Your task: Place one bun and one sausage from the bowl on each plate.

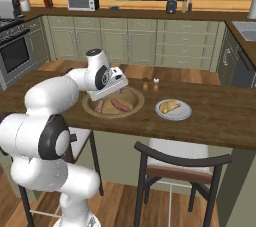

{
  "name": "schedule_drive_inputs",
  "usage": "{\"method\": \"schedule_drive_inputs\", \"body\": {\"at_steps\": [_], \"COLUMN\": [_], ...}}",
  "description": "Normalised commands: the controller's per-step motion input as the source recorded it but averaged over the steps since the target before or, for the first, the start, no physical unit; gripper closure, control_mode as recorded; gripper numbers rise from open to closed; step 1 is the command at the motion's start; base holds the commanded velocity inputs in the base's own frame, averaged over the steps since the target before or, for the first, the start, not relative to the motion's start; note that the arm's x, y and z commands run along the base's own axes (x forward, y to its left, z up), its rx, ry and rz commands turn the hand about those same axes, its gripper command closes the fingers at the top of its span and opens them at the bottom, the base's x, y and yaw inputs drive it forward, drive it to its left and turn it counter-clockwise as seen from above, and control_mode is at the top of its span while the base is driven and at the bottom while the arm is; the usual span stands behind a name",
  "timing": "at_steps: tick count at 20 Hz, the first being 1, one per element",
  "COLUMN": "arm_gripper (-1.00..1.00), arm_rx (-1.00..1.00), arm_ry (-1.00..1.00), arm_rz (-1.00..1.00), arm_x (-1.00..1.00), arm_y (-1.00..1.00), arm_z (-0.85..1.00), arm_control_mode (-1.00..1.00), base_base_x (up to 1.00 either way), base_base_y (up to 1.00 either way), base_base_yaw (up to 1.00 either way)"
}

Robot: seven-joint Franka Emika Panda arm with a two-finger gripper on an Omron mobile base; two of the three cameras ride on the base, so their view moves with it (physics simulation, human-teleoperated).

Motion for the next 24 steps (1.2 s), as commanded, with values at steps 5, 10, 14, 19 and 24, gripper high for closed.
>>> {"method": "schedule_drive_inputs", "body": {"at_steps": [5, 10, 14, 19, 24], "arm_gripper": [-1.0, -1.0, -1.0, -1.0, -1.0], "arm_rx": [0.0, 0.04, 0.18, -0.01, -0.04], "arm_ry": [0.08, 0.01, 0.0, 0.0, 0.0], "arm_rz": [0.0, -0.02, -0.07, -0.07, -0.03], "arm_x": [0.51, 0.58, 0.28, 0.71, 0.49], "arm_y": [0.0, 0.05, 0.13, 0.3, 0.03], "arm_z": [-0.69, -0.34, -0.45, -0.34, -0.5], "arm_control_mode": [-1.0, -1.0, -1.0, -1.0, -1.0], "base_base_x": [0.0, 0.0, 0.0, 0.0, 0.0], "base_base_y": [0.0, 0.0, 0.0, 0.0, 0.0], "base_base_yaw": [0.0, 0.0, 0.0, 0.0, 0.0]}}
